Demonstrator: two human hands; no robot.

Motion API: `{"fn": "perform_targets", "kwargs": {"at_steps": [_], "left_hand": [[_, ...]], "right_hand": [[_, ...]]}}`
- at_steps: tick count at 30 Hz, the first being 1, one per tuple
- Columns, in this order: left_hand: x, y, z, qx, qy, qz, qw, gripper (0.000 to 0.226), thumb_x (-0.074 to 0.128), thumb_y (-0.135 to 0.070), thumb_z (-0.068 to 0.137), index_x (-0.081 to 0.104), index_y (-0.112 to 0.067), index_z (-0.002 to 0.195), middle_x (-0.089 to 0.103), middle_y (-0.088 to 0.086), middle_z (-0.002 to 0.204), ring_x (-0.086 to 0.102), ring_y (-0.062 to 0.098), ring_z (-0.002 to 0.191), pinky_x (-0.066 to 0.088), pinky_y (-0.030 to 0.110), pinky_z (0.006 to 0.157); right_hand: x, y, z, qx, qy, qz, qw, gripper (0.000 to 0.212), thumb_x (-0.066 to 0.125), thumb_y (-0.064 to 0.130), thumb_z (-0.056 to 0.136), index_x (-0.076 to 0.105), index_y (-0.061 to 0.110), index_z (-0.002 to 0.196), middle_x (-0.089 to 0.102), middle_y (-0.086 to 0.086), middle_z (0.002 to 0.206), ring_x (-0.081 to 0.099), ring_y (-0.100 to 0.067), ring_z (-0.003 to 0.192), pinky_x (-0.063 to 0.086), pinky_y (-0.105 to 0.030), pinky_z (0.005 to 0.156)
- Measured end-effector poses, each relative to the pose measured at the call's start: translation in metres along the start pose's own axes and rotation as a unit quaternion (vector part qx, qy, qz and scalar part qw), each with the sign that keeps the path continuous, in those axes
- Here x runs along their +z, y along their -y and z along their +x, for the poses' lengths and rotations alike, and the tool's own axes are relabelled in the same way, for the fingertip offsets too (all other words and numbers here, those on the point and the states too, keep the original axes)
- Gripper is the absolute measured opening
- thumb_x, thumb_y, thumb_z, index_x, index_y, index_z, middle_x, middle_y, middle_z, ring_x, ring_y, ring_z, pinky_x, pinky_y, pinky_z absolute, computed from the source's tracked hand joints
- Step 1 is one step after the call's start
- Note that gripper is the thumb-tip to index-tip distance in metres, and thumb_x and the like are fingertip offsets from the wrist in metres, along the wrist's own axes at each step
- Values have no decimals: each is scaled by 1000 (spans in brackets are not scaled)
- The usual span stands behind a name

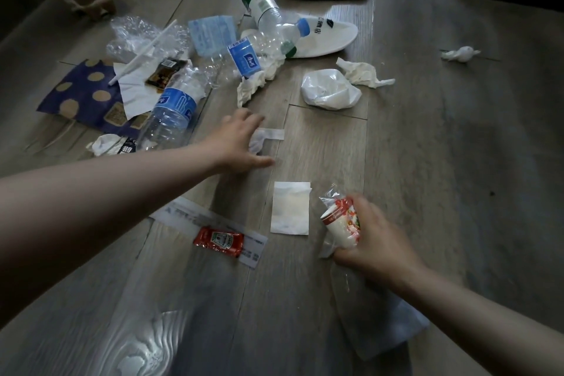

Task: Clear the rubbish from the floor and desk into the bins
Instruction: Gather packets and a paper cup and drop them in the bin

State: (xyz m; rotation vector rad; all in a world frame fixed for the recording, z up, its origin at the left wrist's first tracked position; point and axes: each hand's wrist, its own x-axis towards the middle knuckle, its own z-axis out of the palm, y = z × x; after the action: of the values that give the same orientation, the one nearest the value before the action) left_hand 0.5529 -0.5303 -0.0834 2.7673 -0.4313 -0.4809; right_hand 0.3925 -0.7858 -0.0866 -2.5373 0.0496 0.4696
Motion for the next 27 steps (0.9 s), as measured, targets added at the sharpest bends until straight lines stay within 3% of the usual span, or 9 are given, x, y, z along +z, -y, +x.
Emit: {"fn": "perform_targets", "kwargs": {"at_steps": [2,5,9,15,18,21,24,27], "left_hand": [[6,-7,7,39,6,44,998,88,66,-56,78,23,-25,149,27,4,151,30,25,135,34,41,108],[13,-16,19,60,-12,99,993,58,65,-44,84,46,-22,133,43,7,134,43,26,117,41,36,95],[14,-24,25,33,-4,35,999,24,65,-24,87,61,-12,108,56,10,114,56,28,101,48,35,83],[12,-22,14,1,19,-4,1000,8,66,-12,85,65,-8,92,64,11,96,61,26,89,52,38,78],[6,-20,4,-38,10,-101,994,7,66,-10,85,63,-16,84,62,3,92,60,15,83,51,27,71],[-5,-29,-12,-27,-8,-168,985,10,67,-11,85,63,-19,80,63,-3,85,60,10,78,46,18,64],[-3,-46,-35,-3,4,-234,972,5,66,-14,87,63,-18,85,63,-3,87,62,10,80,51,21,69],[17,-59,-48,50,35,-140,988,11,63,-16,88,60,-16,99,57,0,107,57,17,98,50,29,83]], "right_hand": [[0,0,0,-1,0,-1,1000,81,76,44,61,35,39,131,49,9,113,54,-14,97,50,-34,78],[-1,0,1,-2,6,0,1000,84,77,44,62,33,38,133,46,11,114,52,-13,99,48,-32,79],[0,0,1,-5,2,4,1000,86,74,50,58,33,39,133,45,13,112,49,-12,97,39,-28,73],[-4,3,-4,-7,8,11,1000,84,75,47,62,32,39,133,46,12,114,51,-11,97,43,-28,73],[-7,3,-8,-8,-1,34,999,77,75,49,59,35,45,125,48,12,109,52,-6,90,43,-23,68],[-11,-1,-12,-4,-19,37,999,82,70,61,51,39,42,125,51,11,109,55,-9,91,48,-29,73],[-12,-6,-15,-1,-28,30,999,88,75,60,52,40,39,130,52,10,111,55,-11,93,46,-29,74],[-12,-10,-16,4,-25,20,999,93,76,60,51,38,39,133,51,10,114,55,-12,95,44,-29,74]]}}
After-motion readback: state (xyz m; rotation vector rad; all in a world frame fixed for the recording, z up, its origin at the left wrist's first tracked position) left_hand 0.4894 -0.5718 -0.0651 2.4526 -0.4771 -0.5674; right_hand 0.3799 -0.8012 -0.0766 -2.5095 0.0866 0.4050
